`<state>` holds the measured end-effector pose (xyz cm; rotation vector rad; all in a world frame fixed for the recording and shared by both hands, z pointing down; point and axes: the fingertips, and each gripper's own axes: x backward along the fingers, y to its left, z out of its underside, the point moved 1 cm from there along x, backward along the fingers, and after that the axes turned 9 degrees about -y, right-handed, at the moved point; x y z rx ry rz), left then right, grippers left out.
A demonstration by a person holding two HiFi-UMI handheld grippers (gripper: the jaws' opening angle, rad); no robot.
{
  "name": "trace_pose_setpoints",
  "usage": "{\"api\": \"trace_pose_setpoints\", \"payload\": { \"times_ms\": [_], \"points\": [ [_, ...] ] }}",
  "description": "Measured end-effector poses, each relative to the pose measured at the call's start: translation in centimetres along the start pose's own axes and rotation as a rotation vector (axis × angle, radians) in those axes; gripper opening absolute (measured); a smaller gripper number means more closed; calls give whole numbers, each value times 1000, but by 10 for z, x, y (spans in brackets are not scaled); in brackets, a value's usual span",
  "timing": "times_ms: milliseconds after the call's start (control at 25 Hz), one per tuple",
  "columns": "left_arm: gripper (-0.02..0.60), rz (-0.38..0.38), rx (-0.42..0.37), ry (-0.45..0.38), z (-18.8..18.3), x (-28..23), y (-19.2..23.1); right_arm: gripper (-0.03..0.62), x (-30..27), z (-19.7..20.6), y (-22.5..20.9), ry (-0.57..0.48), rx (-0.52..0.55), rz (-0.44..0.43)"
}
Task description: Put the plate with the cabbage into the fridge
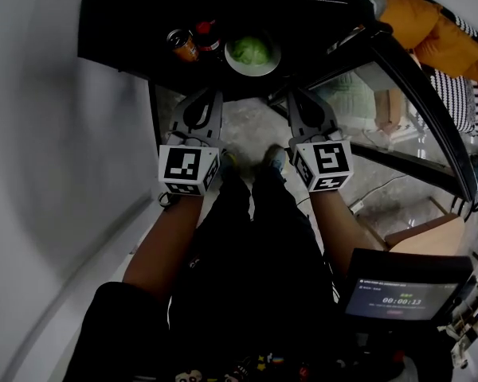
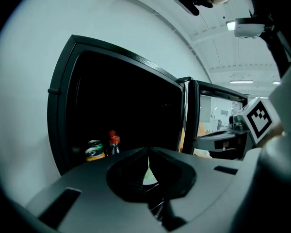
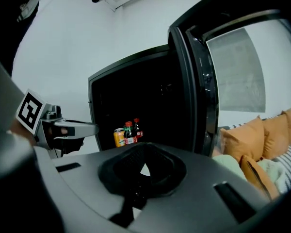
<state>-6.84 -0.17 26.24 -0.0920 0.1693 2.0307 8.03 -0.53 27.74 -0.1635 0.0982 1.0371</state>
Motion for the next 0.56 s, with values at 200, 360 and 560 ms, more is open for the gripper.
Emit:
{"api": "trace_pose_setpoints", "payload": {
  "times_ms": [200,360,560],
  "points": [
    [9,23,-11,-17,-11,5,-1,5,-3,-9,11,8,-4,-8],
    [9,21,-10,-14,-12,7,1,5,-4,-17,11,-12,9,-9],
    [9,18,-14,-11,-11,9,0,5,0,-20,6,-18,11,-3]
  ]
}}
